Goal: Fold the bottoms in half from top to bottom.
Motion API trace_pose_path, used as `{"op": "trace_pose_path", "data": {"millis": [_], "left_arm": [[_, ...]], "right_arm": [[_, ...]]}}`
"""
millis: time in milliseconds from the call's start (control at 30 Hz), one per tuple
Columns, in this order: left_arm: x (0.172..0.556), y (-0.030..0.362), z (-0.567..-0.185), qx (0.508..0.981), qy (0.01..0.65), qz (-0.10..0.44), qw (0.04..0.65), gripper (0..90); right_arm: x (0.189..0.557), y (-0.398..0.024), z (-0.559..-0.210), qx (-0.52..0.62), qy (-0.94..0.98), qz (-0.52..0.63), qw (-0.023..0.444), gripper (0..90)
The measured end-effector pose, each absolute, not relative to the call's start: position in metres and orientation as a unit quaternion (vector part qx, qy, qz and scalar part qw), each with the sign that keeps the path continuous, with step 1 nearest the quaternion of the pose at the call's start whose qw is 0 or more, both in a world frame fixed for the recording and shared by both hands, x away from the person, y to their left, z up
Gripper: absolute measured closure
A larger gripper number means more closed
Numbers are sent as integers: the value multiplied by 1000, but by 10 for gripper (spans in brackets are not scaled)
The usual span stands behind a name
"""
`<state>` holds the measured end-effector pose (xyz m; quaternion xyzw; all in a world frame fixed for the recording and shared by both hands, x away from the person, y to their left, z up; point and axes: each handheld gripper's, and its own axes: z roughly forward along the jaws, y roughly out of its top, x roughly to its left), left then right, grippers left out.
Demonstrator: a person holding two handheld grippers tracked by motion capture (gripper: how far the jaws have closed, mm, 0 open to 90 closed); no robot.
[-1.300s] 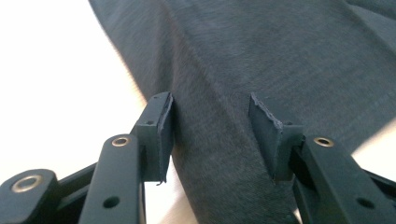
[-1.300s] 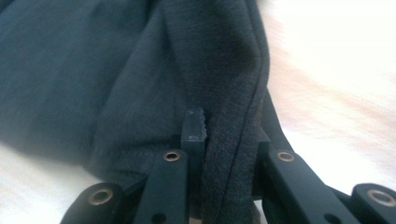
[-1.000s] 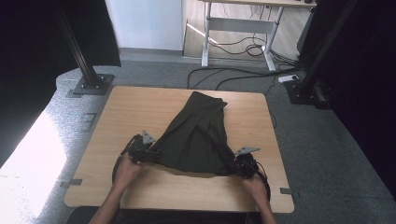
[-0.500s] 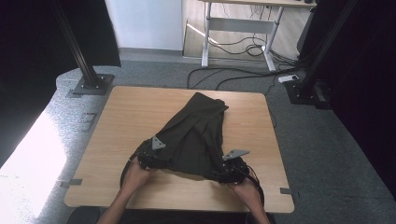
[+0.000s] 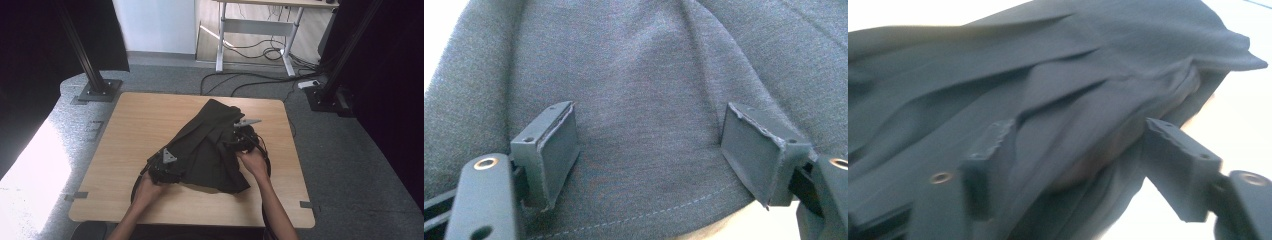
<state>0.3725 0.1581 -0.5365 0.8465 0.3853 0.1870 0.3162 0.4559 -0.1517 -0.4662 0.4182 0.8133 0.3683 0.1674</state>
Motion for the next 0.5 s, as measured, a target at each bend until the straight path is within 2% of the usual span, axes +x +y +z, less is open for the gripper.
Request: {"op": "trace_pose_path", "data": {"millis": [67, 200, 333, 500], "left_arm": [[373, 159, -537, 846, 386, 186, 318, 229], [373, 162, -537, 847, 385, 188, 316, 229], [375, 169, -537, 846, 385, 187, 317, 229], [381, 178, -536, 846, 390, 193, 309, 225]], "right_arm": [[472, -149, -472, 431, 809, 363, 165, 435], [491, -148, -495, 449, 815, 325, 166, 564], [491, -155, -520, 456, 821, 308, 150, 628], [478, -169, -536, 472, 801, 348, 120, 638]]}}
